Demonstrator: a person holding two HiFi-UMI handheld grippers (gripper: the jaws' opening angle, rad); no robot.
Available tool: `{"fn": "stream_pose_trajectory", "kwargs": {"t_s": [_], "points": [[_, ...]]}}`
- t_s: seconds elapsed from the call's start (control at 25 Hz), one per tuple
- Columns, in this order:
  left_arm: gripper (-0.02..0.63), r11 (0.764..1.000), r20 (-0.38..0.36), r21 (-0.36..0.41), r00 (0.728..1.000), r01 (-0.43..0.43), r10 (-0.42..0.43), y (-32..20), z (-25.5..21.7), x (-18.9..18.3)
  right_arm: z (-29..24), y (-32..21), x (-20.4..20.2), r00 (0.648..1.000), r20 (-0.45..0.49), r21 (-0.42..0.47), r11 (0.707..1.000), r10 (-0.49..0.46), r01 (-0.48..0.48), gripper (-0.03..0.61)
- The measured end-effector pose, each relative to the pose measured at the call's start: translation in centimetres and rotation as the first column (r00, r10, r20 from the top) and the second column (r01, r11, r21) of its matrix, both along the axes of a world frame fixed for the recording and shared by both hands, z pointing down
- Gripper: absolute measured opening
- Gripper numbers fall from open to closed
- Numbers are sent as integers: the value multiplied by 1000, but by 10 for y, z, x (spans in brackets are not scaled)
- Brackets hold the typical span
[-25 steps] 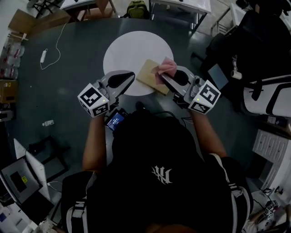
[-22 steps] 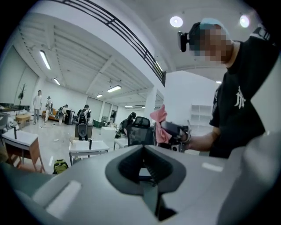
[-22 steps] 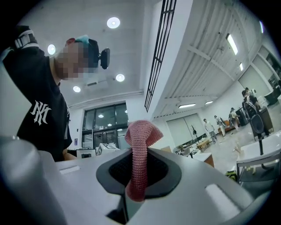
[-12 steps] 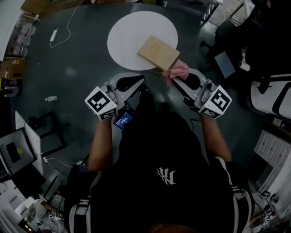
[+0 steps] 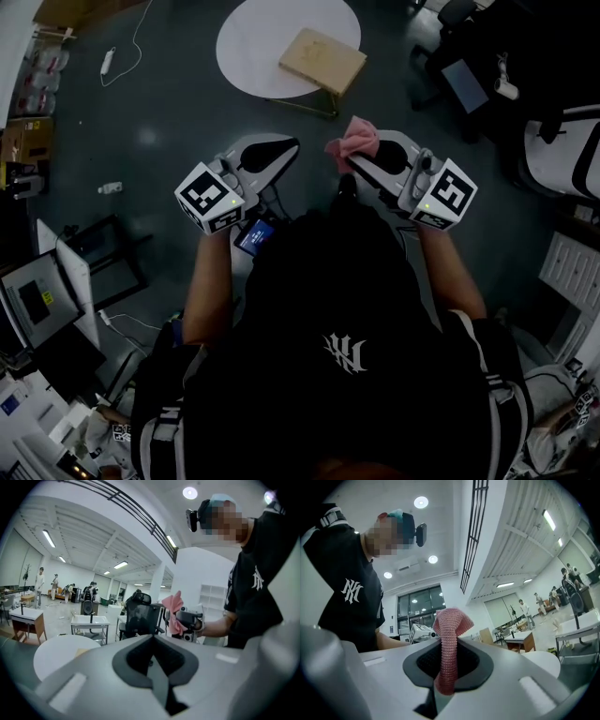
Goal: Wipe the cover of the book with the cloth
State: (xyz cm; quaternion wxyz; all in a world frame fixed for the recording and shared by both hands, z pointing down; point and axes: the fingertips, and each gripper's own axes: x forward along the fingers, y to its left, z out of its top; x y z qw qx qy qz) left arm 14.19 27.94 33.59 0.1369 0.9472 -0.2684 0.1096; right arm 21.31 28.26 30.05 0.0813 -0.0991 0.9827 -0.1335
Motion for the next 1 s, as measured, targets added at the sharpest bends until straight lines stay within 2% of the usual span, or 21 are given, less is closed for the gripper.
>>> {"fn": "stream_pose_trajectory", "kwargs": {"t_s": [0.12,0.28,0.48,0.64,0.8,1.0], "points": [[2,999,-17,33,1000,-18,18,26,-13,-2,-13,34,-9,1000,-10,38,999,3,-3,34],[2,998,-35,57,998,-41,43,70,-23,-5,-20,77,-16,1000,-6,25,999,22,-22,34],[2,1000,-52,14,999,-9,10,135,1,-36,-6,136,-43,1000,-23,-12,1000,4,-5,34],[2,1000,-70,-6,997,28,-28,167,12,-57,0,168,-59,999,-34,-35,999,-5,4,34],[2,999,-83,6,996,35,-34,172,11,-68,-4,178,-72,999,-51,-21,1000,-10,8,34],[2,999,-103,31,995,15,-12,156,8,-60,-5,167,-75,999,-50,-6,1000,5,-5,34]]}}
